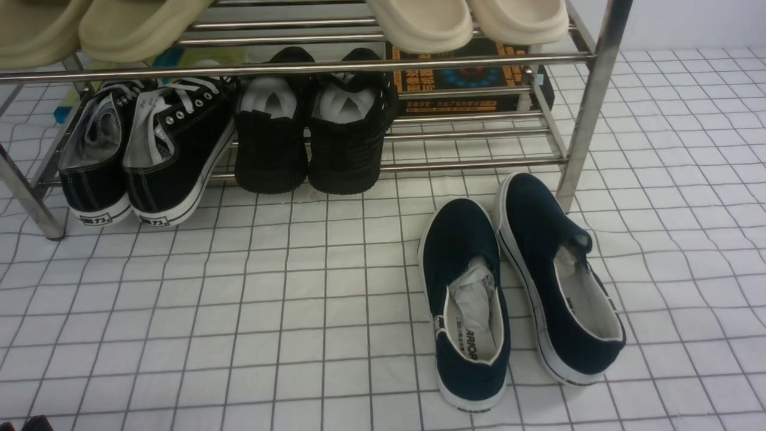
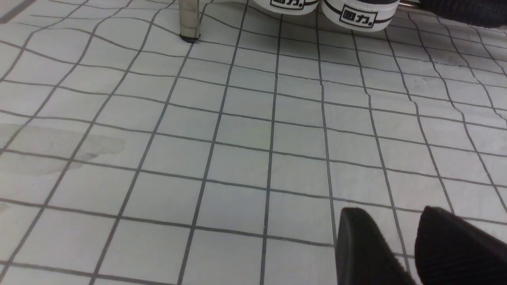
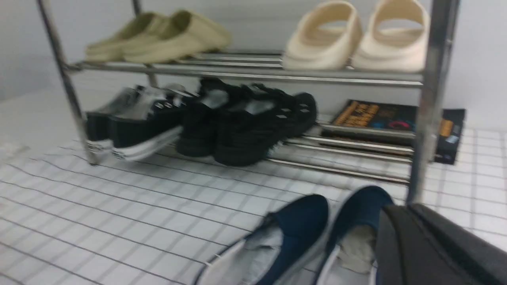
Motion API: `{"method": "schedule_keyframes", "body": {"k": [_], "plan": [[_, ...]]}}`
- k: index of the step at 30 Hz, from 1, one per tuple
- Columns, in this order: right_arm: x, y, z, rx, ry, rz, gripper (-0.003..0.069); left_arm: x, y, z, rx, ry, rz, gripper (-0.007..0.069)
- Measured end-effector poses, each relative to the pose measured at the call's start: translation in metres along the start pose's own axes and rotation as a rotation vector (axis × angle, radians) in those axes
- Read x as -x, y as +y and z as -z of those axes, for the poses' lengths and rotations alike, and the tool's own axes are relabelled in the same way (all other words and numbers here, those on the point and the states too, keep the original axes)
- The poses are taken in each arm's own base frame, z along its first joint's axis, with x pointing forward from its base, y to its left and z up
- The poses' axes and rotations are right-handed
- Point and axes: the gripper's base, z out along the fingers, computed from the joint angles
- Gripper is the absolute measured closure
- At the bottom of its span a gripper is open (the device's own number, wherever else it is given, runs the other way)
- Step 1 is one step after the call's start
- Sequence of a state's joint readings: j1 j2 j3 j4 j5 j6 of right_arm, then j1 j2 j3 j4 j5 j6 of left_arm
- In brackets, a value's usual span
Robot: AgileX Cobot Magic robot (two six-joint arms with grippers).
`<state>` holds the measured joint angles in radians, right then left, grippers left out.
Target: Take the shoes off the shelf with your hand from the white checkered tablecloth.
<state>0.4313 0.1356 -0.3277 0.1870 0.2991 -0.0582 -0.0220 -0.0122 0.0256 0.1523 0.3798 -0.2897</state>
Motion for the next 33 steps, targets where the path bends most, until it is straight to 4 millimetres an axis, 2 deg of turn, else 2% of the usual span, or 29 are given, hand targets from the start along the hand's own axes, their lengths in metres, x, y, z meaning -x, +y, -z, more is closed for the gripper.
{"method": "schedule_keyframes", "body": {"k": [3,4,6,7,8,14,21,33], "plan": [[-0.022,-0.009,0.000,-0.117,0.023,0.027,0.0648,0.000,0.000,0.000,0.000,0.000,0.000,0.0385],[-0.024,-0.010,0.000,-0.125,0.025,0.026,0.0648,0.000,0.000,0.000,0.000,0.000,0.000,0.0385],[-0.046,-0.018,0.000,-0.229,0.050,0.035,0.0647,0.000,0.000,0.000,0.000,0.000,0.000,0.0385],[-0.048,-0.018,0.000,-0.230,0.054,0.036,0.0647,0.000,0.000,0.000,0.000,0.000,0.000,0.0385],[-0.064,-0.023,0.001,-0.291,0.077,0.047,0.0645,0.000,0.000,0.000,0.000,0.000,0.000,0.0385],[-0.107,-0.036,0.000,-0.422,0.202,0.067,0.0637,0.000,0.000,0.000,0.000,0.000,0.000,0.0385],[-0.110,-0.037,0.002,-0.448,0.258,0.063,0.0627,0.000,0.000,0.000,0.000,-0.001,0.000,0.0385],[-0.110,-0.041,0.004,-0.531,0.256,0.051,0.0613,0.000,0.000,0.000,0.000,-0.001,0.000,0.0385]]}}
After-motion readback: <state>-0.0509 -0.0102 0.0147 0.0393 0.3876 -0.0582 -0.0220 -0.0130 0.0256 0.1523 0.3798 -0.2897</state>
